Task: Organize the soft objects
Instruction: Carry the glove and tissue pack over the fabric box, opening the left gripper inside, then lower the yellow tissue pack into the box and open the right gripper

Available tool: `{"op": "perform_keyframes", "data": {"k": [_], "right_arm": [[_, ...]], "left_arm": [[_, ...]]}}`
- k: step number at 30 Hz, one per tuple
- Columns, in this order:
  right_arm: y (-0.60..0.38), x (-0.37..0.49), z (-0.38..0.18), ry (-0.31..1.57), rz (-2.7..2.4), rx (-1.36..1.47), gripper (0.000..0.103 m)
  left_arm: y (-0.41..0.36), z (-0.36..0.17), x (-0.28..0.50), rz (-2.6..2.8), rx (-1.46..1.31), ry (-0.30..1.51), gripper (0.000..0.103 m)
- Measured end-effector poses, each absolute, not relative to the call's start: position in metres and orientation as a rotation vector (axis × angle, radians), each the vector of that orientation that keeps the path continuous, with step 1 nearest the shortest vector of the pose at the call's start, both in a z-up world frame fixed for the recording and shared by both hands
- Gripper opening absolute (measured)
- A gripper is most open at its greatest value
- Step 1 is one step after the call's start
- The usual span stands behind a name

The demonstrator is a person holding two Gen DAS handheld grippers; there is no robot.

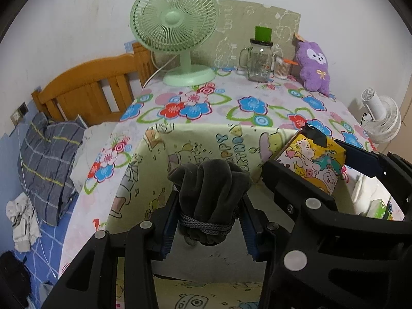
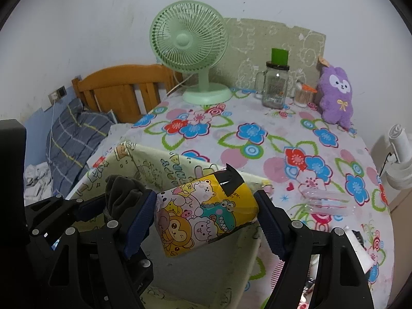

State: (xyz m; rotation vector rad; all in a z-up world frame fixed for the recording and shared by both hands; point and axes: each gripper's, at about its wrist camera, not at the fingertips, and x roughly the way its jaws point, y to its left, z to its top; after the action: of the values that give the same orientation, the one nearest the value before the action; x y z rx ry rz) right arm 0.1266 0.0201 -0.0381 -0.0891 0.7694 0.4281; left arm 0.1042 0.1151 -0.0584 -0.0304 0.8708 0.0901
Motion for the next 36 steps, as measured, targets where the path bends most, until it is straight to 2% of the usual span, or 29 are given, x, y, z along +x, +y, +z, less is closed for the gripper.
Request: {"op": "perform_keyframes", "data": {"k": [6,10,23,26,28,30,36], "right_arm": [[0.026,0.134,-0.049,0.810,0.427,-0.096,0.080],[0.026,0.136,-0.050,0.821,0.421,-0.092,0.080],[0.028,0.137,-0.049,0.838,0.440,-0.127,0.084],[0.028,0.133,-0.046,0.826,0.438,-0.142,0.085],[0.027,0.131,-0.044,0.819,0.441,-0.144,0.087],[0.025,0.128,-0.042,0.812,0.440,-0.143,0.090],[0.019,0.119,-0.035,0.785,0.427,-0.147,0.091]], "left_arm": [[0.120,-0.068,0.109,0.091,-0.050,0.909,0.048],[0.118,-0.068,0.110,0.060,-0.080,0.916,0.060],[0.116,-0.065,0.107,0.056,-0.101,0.925,0.068],[0.114,-0.063,0.103,0.048,-0.104,0.914,0.075],[0.111,-0.059,0.098,0.056,-0.095,0.896,0.090],[0.109,-0.056,0.094,0.072,-0.080,0.875,0.095],[0.105,-0.052,0.089,0.076,-0.069,0.870,0.095]]}}
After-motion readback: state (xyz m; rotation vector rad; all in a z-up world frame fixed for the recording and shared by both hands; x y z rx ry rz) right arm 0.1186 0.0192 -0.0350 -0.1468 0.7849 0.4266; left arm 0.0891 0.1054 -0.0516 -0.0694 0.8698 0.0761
